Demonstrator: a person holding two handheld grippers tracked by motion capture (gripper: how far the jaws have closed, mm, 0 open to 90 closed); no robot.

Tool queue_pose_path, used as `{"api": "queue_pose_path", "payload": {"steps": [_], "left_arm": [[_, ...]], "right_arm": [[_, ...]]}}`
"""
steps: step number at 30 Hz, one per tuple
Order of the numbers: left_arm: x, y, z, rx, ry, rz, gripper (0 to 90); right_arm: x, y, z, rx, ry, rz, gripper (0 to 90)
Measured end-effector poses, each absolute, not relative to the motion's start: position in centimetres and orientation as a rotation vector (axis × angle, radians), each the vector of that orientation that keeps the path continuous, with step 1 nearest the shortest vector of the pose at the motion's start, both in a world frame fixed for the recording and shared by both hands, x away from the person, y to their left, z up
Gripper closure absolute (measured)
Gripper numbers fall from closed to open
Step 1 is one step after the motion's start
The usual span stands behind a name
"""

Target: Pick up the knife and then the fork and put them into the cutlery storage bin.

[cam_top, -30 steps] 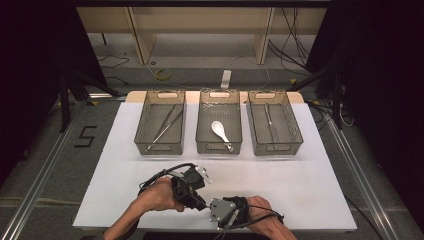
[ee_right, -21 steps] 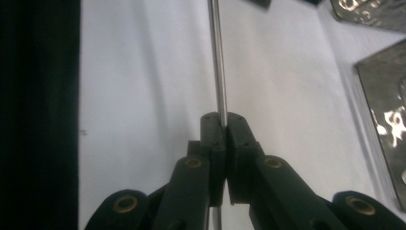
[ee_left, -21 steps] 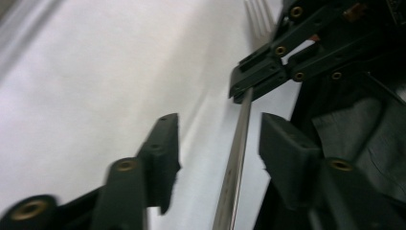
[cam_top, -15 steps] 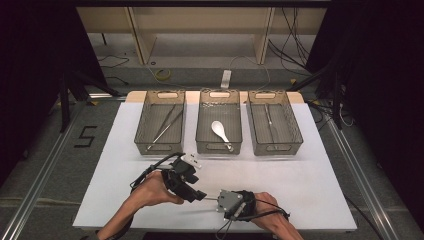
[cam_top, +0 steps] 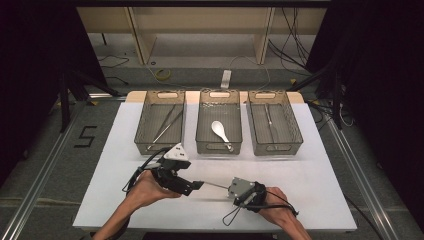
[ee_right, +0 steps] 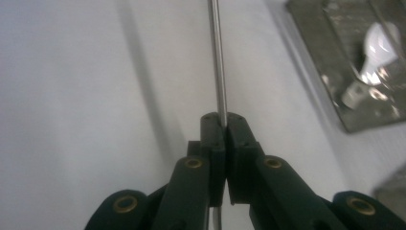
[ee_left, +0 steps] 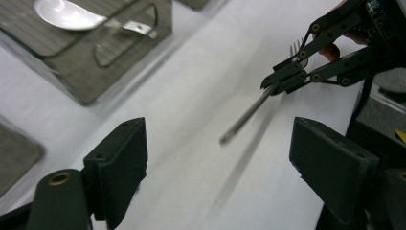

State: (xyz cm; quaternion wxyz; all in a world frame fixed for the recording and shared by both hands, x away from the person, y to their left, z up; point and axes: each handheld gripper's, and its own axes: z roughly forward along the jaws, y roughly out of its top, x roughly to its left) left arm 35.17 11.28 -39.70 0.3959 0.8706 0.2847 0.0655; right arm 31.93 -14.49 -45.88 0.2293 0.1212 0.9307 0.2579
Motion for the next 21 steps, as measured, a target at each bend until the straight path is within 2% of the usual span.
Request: {"api": "queue_pose_path", "payload": {"steps": [11,21], "left_arm": [[34.6,14.1,-40.3,2.049,0.765,0.248,17.2],[33.9,16.4,-41.4,1.965,0.829,0.306,16.7]], "right_arm": [[35.2,-20.0,-42.6,0.725,2.44,0.858,88.0],[40.7,-24.7,-39.6,1.042,2.294,1.0,87.9]]}}
